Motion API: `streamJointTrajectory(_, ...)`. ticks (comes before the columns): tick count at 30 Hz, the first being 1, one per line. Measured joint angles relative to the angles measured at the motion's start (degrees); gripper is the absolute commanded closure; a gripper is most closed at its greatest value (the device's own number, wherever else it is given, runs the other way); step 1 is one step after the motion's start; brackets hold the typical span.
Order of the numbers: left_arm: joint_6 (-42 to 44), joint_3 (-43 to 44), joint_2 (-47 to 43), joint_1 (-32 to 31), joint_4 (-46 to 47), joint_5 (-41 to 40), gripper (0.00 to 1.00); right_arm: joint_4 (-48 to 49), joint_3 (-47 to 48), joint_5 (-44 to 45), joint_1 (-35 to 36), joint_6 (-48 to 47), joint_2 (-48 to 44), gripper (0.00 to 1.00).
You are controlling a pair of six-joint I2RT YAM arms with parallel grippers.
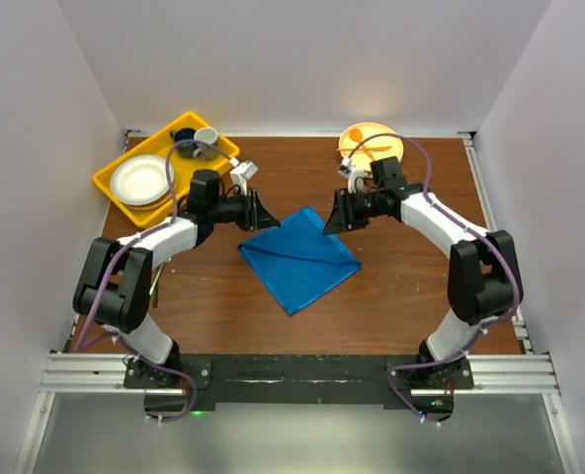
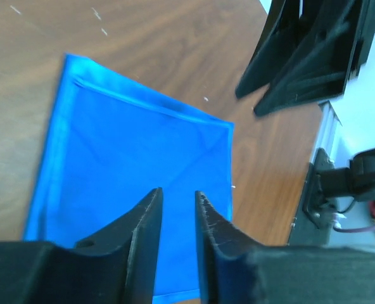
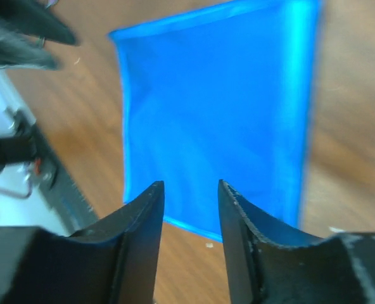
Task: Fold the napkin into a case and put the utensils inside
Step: Fold the top corner of the square-folded napkin at the center of the board.
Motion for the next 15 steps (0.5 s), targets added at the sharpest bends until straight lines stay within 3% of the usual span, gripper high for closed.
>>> streamJointTrajectory(10,-9.25,-1.14,10.12,-4.24,7.67,0.26,0.78,9.51,-4.17,-7.3,6.03,10.67,8.09,0.64)
streamJointTrajectory(15,-11.87,-0.61,15.39,-4.42,8.85,0.66,0.73,13.27,-4.31,-8.81,5.81,13.75,12.39,0.65)
